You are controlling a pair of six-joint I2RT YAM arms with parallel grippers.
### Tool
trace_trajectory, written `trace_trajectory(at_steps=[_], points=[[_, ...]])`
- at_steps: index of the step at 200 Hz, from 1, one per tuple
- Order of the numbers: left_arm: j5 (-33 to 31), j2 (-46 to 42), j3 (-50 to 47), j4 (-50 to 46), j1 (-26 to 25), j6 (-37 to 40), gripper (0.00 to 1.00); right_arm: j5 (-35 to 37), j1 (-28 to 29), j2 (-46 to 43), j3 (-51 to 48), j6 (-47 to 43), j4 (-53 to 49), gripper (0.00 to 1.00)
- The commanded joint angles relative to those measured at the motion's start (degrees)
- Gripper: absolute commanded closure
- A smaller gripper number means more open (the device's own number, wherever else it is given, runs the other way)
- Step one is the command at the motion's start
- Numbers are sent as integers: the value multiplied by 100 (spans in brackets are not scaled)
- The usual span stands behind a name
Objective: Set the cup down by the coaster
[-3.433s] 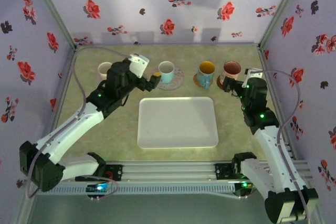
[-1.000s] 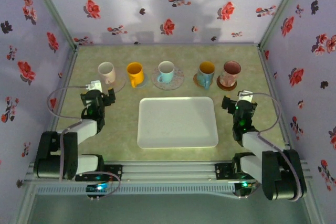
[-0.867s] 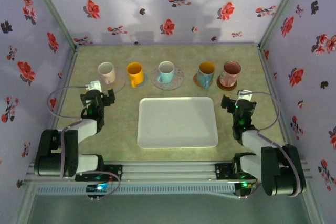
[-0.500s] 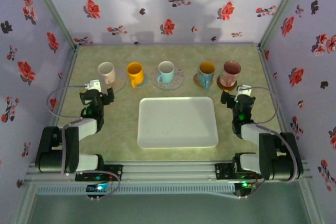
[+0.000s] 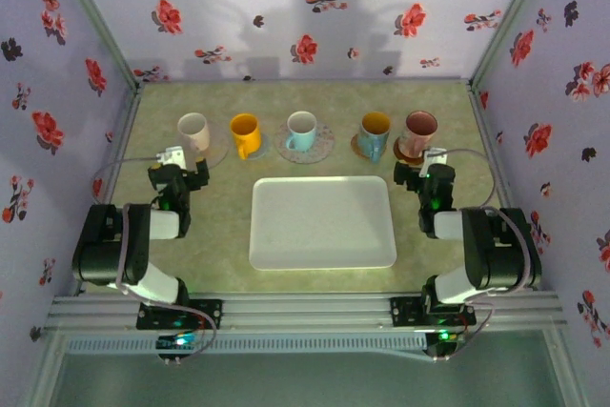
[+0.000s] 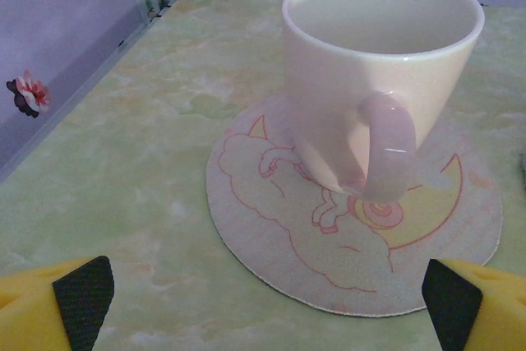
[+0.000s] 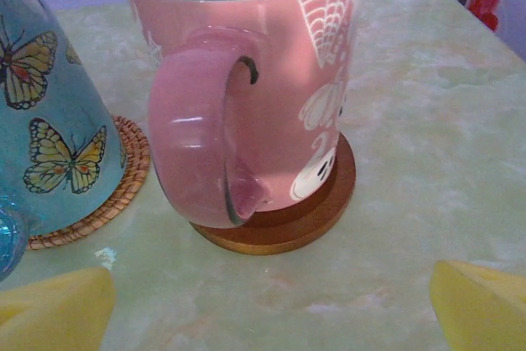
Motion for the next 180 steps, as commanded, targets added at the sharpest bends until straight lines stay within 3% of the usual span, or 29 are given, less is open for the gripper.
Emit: trace_trajectory(at_steps=[1, 35, 65, 120, 137, 180], points=[[33, 52, -69, 416, 53, 155, 0, -307, -61, 173, 141, -162, 286, 1], [117, 61, 96, 105, 78, 150, 0, -704, -259, 333, 206, -37, 337, 1], [622, 52, 180, -77, 152, 340, 0, -1082, -421, 375, 238, 37, 338, 1], [864, 57, 222, -180, 228, 330, 0, -1089, -431, 376, 249, 38, 329, 1], [1255, 30, 71, 72, 228, 487, 1, -1089, -431, 378, 252, 38, 329, 1], [1155, 59, 243, -218, 339, 304, 0, -1089, -431, 384, 253, 38, 320, 0]])
